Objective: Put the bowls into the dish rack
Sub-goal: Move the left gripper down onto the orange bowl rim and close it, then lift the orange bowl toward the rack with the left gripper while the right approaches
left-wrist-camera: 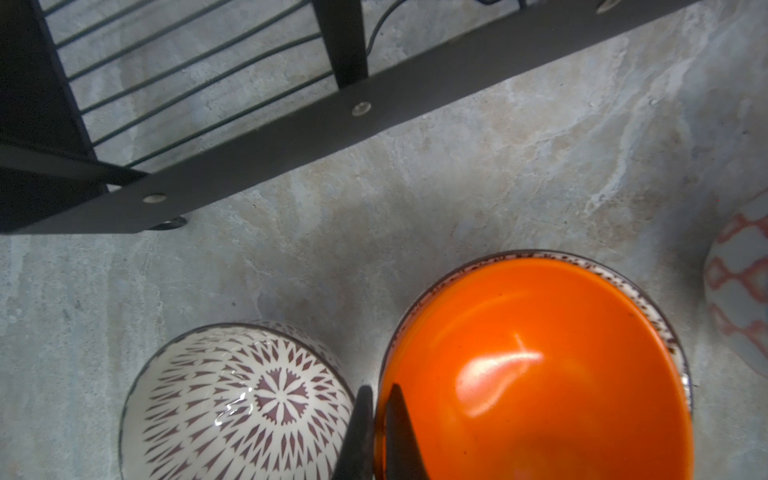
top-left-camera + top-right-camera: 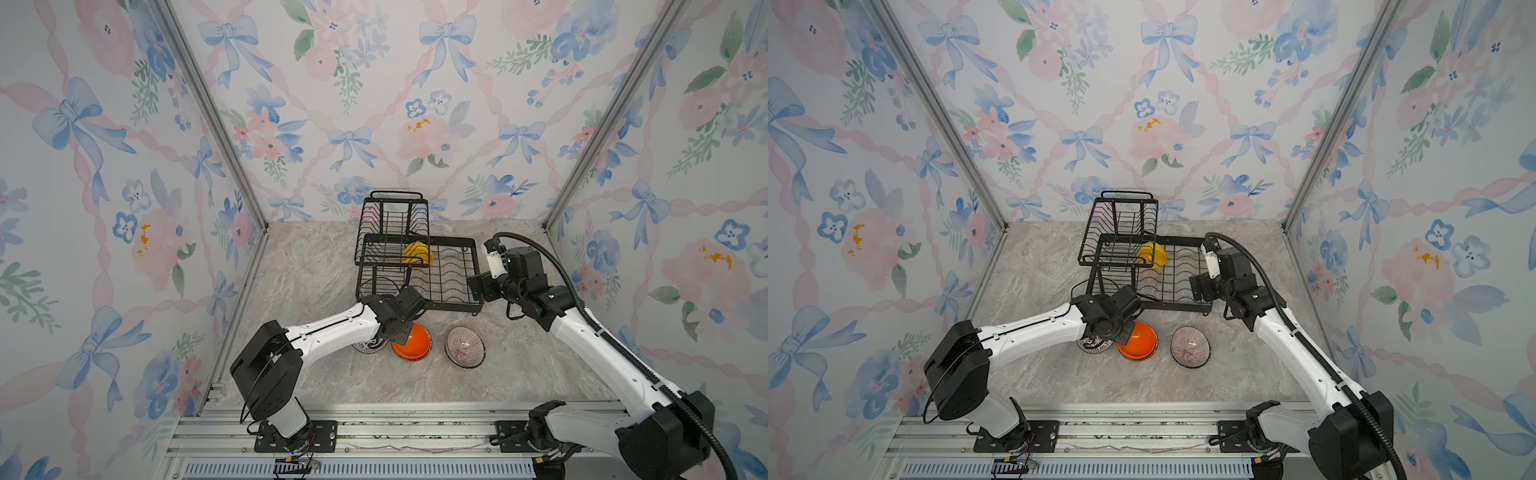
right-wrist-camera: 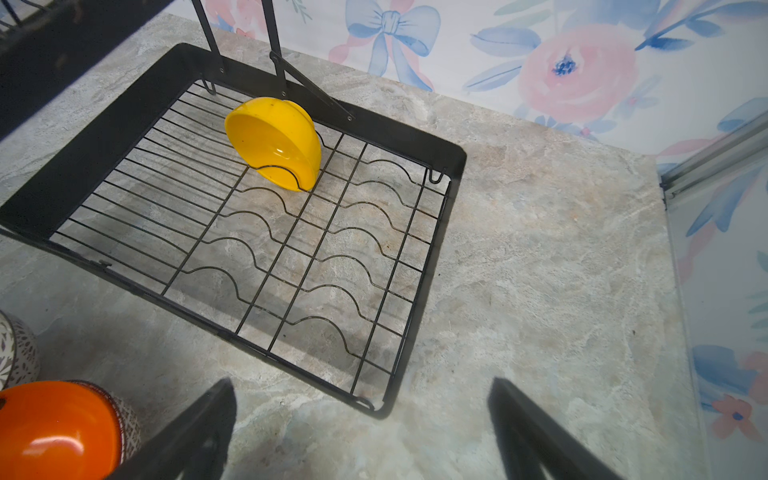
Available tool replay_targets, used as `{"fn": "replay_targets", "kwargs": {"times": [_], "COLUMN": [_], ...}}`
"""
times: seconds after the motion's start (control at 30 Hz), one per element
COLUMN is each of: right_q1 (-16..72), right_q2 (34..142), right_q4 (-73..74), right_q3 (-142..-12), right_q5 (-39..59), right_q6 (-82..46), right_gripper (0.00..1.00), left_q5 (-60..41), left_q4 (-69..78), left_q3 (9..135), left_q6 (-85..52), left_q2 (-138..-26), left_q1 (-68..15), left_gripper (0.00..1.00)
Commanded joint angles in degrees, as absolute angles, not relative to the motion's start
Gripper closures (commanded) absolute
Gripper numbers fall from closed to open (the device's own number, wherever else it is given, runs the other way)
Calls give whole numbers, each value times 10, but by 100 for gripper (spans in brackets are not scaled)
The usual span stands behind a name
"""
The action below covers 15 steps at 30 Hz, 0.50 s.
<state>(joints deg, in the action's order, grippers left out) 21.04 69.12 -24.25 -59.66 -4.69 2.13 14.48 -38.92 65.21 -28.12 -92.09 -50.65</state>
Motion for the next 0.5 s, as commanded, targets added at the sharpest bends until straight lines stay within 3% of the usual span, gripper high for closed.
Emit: {"fn": "replay_targets", "kwargs": {"times": [0.0,0.47], "right_q1": [205,201], "right_q2": [681,681], "right_q4": [-238,-264], "right_q3": [-602,-622], "right_q5": [-44,-9], "right_q6": [25,19], "right_gripper": [3,3], "left_q5": [159,165], "left_q4": [-403,-403], "left_q3": [671,713], "left_q6": [-269,-246], "left_q2": [-915,-865], "left_q1": [-509,-510], "left_gripper": [100,100]}}
